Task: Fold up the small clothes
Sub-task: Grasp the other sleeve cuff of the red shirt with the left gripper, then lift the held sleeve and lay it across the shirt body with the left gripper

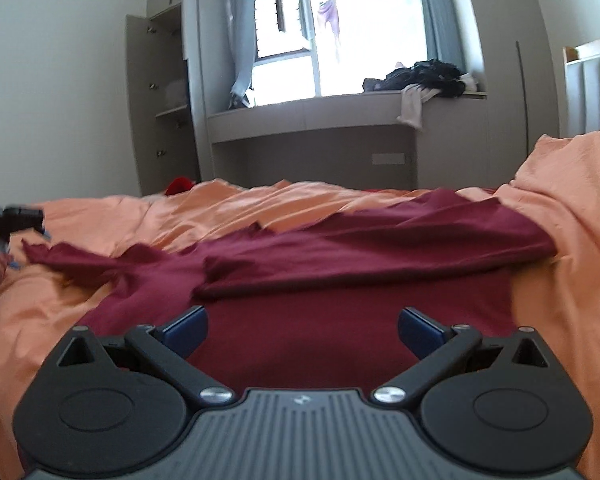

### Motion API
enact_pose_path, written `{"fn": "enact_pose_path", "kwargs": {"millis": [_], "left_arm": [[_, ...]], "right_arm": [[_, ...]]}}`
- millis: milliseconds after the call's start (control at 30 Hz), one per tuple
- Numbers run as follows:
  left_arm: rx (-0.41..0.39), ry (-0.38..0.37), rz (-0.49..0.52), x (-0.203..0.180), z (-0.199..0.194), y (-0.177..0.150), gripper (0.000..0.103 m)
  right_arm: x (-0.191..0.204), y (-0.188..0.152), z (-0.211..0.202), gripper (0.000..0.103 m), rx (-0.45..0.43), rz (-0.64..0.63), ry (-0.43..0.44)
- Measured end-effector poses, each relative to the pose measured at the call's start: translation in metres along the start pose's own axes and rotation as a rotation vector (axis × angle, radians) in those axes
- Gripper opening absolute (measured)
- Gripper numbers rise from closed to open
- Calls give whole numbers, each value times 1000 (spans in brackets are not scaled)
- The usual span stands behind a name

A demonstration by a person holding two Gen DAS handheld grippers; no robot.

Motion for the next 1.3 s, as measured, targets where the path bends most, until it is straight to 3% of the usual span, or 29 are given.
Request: {"fn": "enact_pose_path", "kwargs": {"millis": [67, 200, 300, 367, 400, 467, 533, 667, 867, 1100, 1300], "left_arm": [[-20, -10, -9, 5, 4, 9, 102], [-13, 62, -14, 7, 21, 20, 100], [-34, 154, -5, 6, 24, 20, 80], [-42, 215, 33, 3, 27, 22, 49], [-41, 237, 43, 5, 28, 24, 39], [-33, 248, 31, 11, 33, 27, 12], [-41, 206, -8, 21, 35, 31, 4], [-112, 123, -44, 25, 23, 34, 3], [-260, -29, 66, -22, -30, 42, 3], [-346, -264, 293, -137, -104, 36, 3], [-352, -443, 472, -241, -153, -9, 3]], "right_arm": [[10, -8, 1, 103, 13, -22, -8], [19, -15, 5, 103, 22, -49, -27], [23, -15, 5, 103, 21, -48, -37], [23, -14, 3, 103, 20, -48, -31], [24, -15, 2, 103, 21, -50, -30], [23, -15, 0, 103, 23, -58, -28], [22, -15, -2, 103, 28, -68, -38], [21, -13, -9, 103, 7, -100, -62], [17, -7, -17, 103, -40, -145, -89], [2, 0, -34, 103, -90, -101, -97], [-22, 5, -47, 103, -105, -43, -112]]}}
Point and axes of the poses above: each gripper's, at about its wrist camera, not at the fingertips, and z roughly the way its jaws point, x to its left, y to its top, the point moved 1 cm from there along z, roughly the way its jaws point, and after that the axes turned 6 degrees about -y, right-handed, at the moved point
